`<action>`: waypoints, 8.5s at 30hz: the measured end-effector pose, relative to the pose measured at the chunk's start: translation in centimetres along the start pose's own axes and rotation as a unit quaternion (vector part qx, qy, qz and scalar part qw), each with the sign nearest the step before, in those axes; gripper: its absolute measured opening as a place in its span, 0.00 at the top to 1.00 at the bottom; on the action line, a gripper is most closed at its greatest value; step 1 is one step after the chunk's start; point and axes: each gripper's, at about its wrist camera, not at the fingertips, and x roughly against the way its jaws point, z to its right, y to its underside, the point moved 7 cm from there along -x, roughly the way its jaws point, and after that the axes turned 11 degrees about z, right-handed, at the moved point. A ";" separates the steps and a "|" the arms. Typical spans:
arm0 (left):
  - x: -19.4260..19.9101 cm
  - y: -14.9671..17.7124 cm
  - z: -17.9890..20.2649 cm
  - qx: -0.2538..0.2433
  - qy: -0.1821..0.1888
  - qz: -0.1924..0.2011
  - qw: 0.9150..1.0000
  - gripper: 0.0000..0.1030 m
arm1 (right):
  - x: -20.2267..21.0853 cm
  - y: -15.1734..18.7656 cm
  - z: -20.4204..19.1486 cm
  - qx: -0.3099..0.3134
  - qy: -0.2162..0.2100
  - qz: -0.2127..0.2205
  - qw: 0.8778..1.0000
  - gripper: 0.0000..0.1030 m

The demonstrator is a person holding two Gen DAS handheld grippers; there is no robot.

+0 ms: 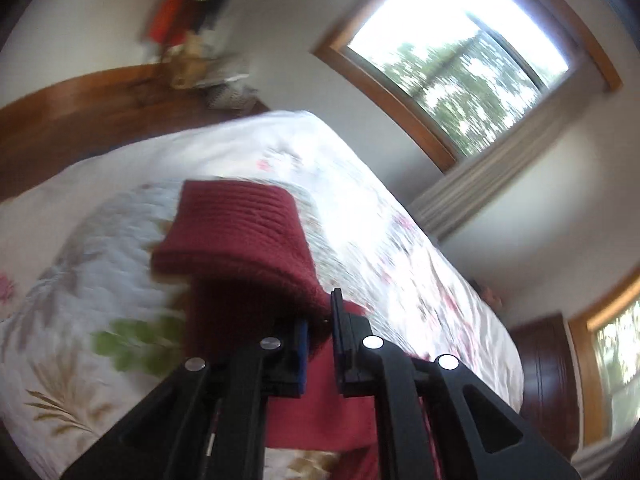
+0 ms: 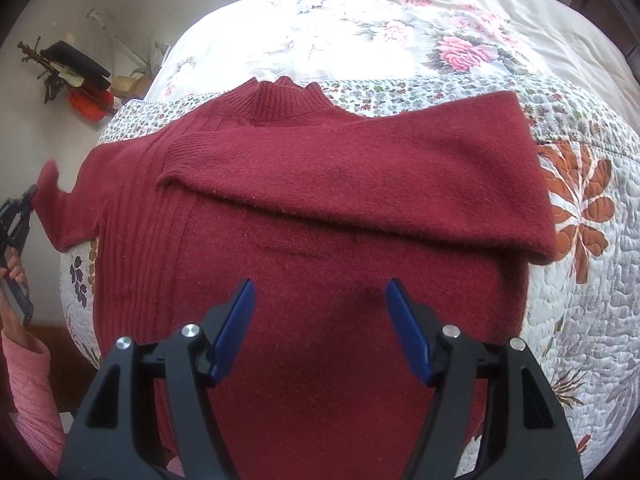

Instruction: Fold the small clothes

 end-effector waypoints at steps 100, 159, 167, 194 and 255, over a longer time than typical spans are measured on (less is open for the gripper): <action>-8.6 16.8 7.8 -0.213 -0.031 -0.253 0.943 0.47 | -2.7 -5.6 0.4 -0.034 -0.062 0.010 0.997 0.83; 15.6 33.0 -10.9 -0.095 0.071 -0.390 0.913 0.57 | 9.9 30.0 8.2 -0.122 -0.082 -0.057 0.988 0.43; 15.6 32.7 -10.1 -0.094 0.085 -0.401 0.907 0.59 | 9.1 30.5 7.6 -0.131 -0.100 -0.062 0.984 0.39; 18.5 24.1 -1.4 -0.022 0.199 -0.299 0.933 0.89 | 15.3 23.4 3.8 -0.156 -0.295 0.054 0.941 0.85; 0.0 18.2 2.5 -0.268 0.072 -0.266 0.923 0.87 | 8.6 9.0 6.8 -0.023 -0.113 0.048 0.992 0.42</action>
